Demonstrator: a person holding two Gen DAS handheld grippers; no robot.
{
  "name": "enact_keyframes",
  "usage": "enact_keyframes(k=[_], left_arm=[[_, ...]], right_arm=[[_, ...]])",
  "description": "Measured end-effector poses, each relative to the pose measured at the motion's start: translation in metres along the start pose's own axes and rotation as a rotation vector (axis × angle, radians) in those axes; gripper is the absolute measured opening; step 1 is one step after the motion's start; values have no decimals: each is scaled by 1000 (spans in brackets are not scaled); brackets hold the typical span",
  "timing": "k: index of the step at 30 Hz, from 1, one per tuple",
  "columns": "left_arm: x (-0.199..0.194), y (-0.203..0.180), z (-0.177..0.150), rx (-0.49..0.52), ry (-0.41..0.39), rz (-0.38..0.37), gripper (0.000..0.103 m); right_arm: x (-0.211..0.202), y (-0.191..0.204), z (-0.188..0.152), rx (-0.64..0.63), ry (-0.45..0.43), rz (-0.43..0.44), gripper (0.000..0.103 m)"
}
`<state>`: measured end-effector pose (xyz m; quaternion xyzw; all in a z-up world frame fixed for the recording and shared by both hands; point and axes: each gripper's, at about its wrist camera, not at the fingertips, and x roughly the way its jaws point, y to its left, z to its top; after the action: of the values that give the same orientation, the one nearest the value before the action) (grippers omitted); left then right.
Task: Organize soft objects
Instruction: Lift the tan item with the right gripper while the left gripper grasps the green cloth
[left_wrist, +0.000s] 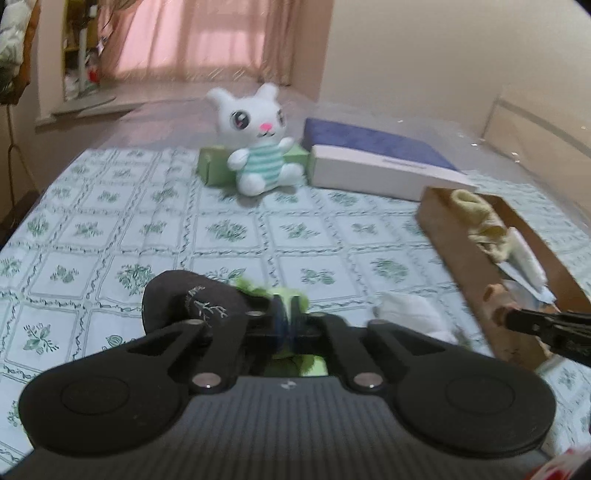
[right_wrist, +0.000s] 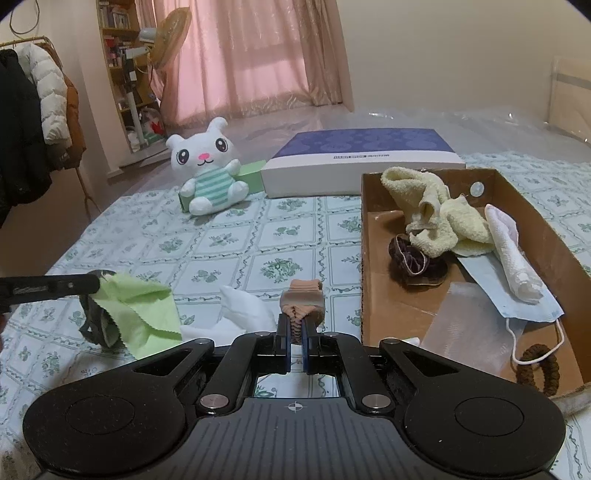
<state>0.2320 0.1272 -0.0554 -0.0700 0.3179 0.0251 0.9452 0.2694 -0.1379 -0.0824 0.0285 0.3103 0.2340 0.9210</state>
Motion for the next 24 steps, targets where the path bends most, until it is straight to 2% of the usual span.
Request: enact_keyframes(k=[5, 9, 10, 12, 13, 21, 24], left_arm=[[-26, -8, -10, 12, 6, -38, 0], [-25, -10, -17, 16, 34, -19, 9], [-23, -10, -18, 7, 49, -25, 12], [-16, -10, -21, -13, 78, -25, 36], [-13, -9, -23, -18, 82, -7, 38], [7, -6, -28, -56, 106, 54, 35], [-1, -3, -26, -72, 71, 42, 36]], right_arm=[[-12, 1, -2, 2, -5, 0, 5], [-17, 0, -4, 15, -2, 3, 5], [-19, 0, -4, 17, 0, 4, 5], [-20, -2, -4, 18, 0, 3, 5], [-20, -2, -4, 19, 1, 3, 5], [-18, -8, -7, 31, 18, 2, 5], [-18, -9, -9, 27, 21, 2, 5]])
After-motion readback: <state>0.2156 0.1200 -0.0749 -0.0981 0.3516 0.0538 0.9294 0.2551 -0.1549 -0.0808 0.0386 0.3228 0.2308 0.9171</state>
